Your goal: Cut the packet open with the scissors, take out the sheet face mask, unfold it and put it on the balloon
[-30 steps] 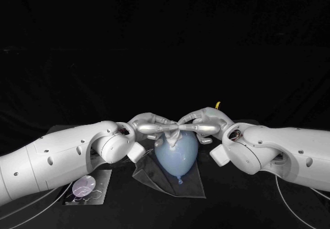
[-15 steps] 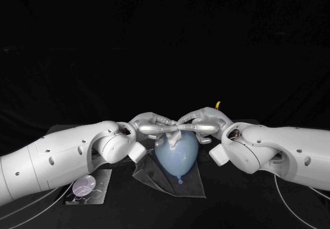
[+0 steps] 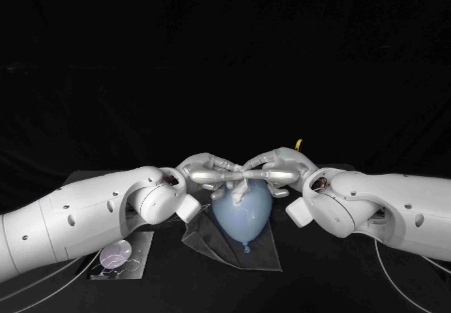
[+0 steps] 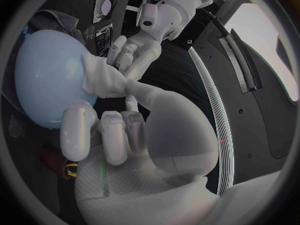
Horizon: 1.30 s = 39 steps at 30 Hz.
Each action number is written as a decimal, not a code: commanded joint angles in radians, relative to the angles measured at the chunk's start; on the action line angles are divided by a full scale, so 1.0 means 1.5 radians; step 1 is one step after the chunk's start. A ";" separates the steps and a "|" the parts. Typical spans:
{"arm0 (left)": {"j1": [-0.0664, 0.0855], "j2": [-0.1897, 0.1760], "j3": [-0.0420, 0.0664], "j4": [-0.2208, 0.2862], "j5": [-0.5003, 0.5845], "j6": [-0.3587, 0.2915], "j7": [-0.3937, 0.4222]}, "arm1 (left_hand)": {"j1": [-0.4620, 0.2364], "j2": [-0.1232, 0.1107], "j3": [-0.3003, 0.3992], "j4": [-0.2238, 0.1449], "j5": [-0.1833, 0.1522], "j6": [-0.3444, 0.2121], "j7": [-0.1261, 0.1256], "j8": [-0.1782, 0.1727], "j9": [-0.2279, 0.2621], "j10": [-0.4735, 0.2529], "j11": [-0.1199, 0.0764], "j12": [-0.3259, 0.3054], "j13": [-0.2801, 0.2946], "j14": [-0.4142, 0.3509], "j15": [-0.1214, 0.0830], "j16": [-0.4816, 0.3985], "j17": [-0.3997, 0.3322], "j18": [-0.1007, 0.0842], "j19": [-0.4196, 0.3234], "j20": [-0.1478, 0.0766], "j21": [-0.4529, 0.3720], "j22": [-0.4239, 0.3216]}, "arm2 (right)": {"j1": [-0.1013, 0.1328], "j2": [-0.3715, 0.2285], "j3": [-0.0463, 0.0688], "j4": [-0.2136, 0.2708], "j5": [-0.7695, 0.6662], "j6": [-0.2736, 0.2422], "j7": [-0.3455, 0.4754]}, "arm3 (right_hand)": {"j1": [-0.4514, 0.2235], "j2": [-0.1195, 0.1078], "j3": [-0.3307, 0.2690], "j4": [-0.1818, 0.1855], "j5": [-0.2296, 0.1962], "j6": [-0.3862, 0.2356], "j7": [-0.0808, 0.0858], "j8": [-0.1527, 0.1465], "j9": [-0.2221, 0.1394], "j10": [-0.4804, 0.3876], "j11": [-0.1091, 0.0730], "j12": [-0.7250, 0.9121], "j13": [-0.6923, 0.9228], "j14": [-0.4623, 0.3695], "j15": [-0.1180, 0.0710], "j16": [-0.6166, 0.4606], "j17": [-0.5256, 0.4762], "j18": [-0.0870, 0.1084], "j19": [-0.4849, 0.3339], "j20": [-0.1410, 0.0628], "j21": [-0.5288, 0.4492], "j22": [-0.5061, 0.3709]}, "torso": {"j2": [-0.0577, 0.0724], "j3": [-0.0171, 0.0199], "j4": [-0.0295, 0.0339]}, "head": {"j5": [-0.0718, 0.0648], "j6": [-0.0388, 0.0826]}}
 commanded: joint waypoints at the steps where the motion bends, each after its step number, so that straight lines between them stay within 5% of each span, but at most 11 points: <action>1: 0.002 0.003 0.002 0.002 0.016 -0.017 0.016 | 0.003 0.006 0.006 -0.009 -0.004 0.021 -0.005 0.014 0.009 0.007 -0.004 0.004 0.004 0.003 -0.007 0.005 0.009 -0.002 0.009 -0.001 0.008 0.011 | -0.002 0.000 -0.001 0.004 -0.001 0.015 -0.002 | -0.001 0.005 0.004 0.000 0.002 0.004 -0.001 0.004 0.096 0.072 -0.005 0.002 0.176 0.085 -0.017 0.003 0.176 0.014 0.000 -0.004 -0.004 0.125 | 0.000 0.0003 -0.0003 | 0.000 0.000; 15: 0.002 0.003 0.002 0.001 -0.010 -0.049 -0.009 | -0.045 -0.015 0.126 -0.050 0.008 0.011 -0.011 0.077 0.086 0.024 -0.010 0.010 0.022 0.012 -0.014 0.007 0.019 -0.006 0.020 -0.012 0.038 0.046 | -0.003 -0.010 -0.001 0.020 -0.007 0.003 0.014 | -0.002 0.005 0.004 -0.001 0.002 0.003 -0.001 0.005 0.098 0.072 -0.005 0.002 0.176 0.085 -0.017 0.003 0.176 0.014 0.000 -0.004 -0.004 0.125 | 0.000 0.0009 -0.0002 | -0.001 -0.001; 39: 0.001 -0.005 0.002 0.001 -0.022 -0.043 -0.015 | -0.056 -0.017 0.145 -0.059 0.007 -0.003 -0.010 0.090 0.111 0.017 -0.009 0.014 0.024 0.012 -0.013 0.007 0.019 -0.006 0.017 -0.012 0.038 0.046 | -0.003 -0.024 0.000 -0.001 -0.038 -0.012 0.027 | -0.004 0.005 0.006 -0.002 0.002 0.001 -0.001 0.008 0.103 0.072 -0.005 0.002 0.176 0.085 -0.017 0.003 0.176 0.014 0.000 -0.004 -0.004 0.125 | 0.000 0.0003 -0.0002 | -0.003 -0.001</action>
